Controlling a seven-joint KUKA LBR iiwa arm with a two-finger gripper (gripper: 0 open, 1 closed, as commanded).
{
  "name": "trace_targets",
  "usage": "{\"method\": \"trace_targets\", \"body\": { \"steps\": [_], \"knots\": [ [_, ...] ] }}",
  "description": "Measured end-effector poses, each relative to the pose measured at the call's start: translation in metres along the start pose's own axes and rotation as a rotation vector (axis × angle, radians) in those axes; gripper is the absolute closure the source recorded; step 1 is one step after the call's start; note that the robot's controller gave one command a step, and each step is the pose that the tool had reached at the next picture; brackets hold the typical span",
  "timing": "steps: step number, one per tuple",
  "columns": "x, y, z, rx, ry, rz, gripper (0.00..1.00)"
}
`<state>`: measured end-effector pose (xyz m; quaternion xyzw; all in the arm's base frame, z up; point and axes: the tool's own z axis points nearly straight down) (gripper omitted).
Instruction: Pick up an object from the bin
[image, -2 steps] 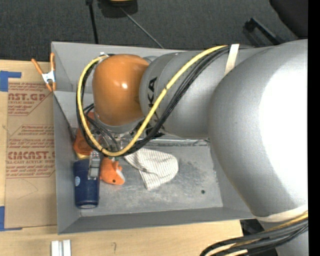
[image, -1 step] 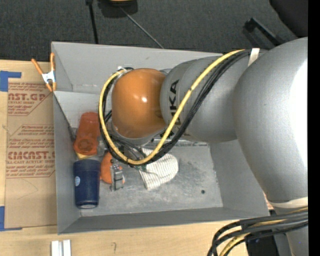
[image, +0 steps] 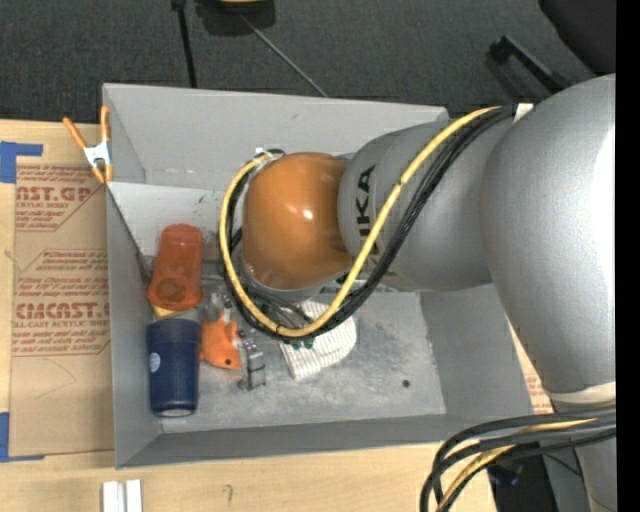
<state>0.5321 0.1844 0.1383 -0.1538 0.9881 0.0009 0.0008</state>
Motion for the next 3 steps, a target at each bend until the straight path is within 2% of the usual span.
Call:
{"method": "trace_targets", "body": {
  "steps": [1, 2, 3],
  "knots": [
    [-0.016, -0.003, 0.028, 0.001, 0.000, 0.246, 0.00],
    [-0.032, -0.012, 0.064, -0.002, -0.009, -0.160, 1.00],
    [-0.032, -0.012, 0.064, -0.002, -0.009, -0.159, 1.00]
  ]
}}
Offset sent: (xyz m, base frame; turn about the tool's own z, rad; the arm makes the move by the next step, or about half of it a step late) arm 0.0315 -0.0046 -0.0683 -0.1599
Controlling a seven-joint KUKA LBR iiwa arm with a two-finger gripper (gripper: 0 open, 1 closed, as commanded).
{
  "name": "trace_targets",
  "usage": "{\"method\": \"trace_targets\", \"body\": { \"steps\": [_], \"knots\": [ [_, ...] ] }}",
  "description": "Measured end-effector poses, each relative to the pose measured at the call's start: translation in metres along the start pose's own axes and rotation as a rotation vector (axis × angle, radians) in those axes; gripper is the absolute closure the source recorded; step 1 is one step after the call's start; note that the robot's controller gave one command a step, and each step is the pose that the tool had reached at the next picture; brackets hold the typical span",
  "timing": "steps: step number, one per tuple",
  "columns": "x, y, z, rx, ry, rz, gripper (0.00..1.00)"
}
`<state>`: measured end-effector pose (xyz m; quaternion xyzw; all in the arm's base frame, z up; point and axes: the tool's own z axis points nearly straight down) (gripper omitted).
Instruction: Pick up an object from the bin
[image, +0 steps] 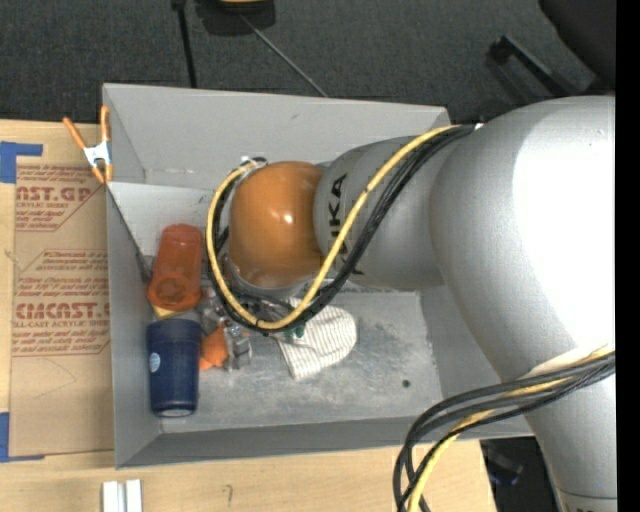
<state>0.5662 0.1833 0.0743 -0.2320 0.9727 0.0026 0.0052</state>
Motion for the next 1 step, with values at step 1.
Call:
{"method": "trace_targets", "body": {
  "steps": [1],
  "knots": [
    [0.0011, 0.0003, -0.0049, -0.001, 0.004, 0.000, 1.00]
  ]
}}
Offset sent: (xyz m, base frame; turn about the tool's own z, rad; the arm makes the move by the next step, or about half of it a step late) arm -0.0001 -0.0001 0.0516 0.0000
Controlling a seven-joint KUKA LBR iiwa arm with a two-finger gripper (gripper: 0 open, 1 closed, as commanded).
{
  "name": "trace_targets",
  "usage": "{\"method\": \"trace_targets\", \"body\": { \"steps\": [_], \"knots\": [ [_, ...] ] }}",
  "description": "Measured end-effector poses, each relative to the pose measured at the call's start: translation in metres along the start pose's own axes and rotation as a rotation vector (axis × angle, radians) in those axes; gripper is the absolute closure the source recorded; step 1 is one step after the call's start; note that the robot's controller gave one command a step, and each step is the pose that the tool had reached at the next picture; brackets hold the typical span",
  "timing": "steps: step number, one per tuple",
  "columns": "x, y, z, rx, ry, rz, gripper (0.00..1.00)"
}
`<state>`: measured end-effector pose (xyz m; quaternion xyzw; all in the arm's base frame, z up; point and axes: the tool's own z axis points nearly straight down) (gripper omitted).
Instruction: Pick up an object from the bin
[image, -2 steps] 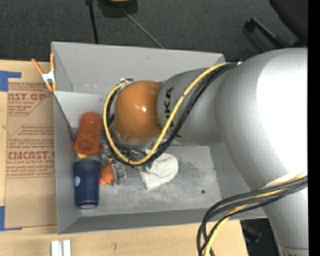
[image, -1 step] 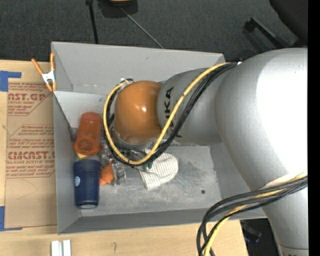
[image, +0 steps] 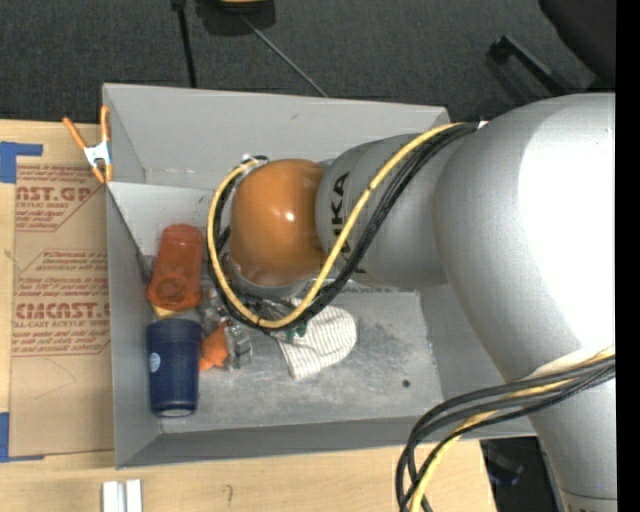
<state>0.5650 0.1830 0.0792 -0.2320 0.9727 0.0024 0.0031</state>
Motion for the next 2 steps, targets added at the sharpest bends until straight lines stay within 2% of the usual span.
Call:
{"method": "trace_targets", "body": {
  "steps": [1, 2],
  "knots": [
    [0.001, 0.000, -0.019, 0.002, 0.005, 0.000, 1.00],
    [-0.001, 0.000, -0.032, 0.003, 0.002, 0.000, 1.00]
  ]
}}
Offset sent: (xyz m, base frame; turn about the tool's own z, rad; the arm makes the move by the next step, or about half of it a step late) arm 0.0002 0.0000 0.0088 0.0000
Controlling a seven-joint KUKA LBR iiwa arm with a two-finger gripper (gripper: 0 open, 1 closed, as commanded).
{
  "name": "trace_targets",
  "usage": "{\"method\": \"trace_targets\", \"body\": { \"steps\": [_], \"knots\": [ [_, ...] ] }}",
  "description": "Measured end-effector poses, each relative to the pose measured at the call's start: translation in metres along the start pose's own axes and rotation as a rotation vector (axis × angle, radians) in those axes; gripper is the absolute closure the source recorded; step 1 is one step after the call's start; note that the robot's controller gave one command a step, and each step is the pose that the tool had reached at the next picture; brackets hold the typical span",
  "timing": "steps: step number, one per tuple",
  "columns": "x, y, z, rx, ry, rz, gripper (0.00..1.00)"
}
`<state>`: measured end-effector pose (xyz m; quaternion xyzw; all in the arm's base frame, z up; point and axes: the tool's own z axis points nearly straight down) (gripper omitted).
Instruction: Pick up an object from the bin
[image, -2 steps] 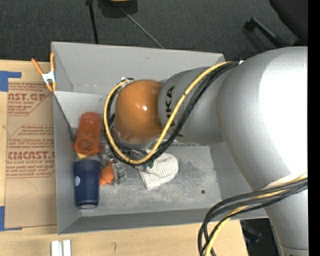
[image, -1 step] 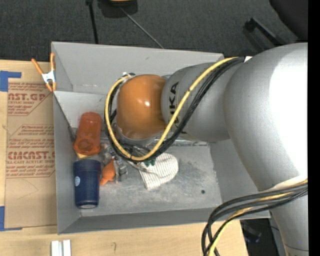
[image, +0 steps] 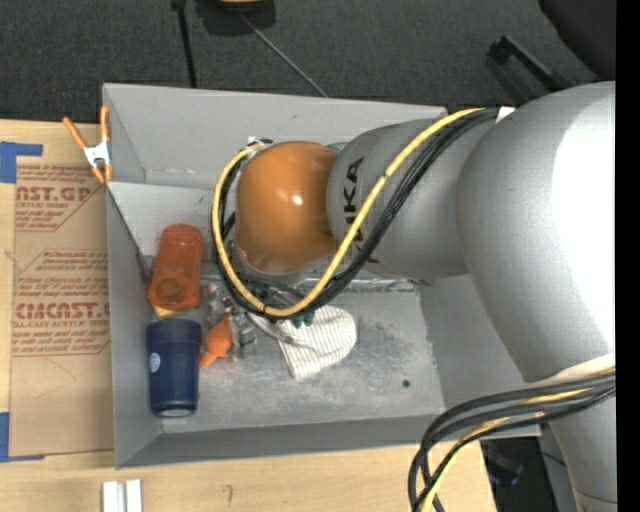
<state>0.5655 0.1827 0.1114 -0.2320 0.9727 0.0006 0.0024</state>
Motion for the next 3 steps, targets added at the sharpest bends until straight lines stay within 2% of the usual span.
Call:
{"method": "trace_targets", "body": {
  "steps": [3],
  "knots": [
    [0.001, 0.000, -0.033, -0.001, 0.008, 0.001, 1.00]
  ]
}}
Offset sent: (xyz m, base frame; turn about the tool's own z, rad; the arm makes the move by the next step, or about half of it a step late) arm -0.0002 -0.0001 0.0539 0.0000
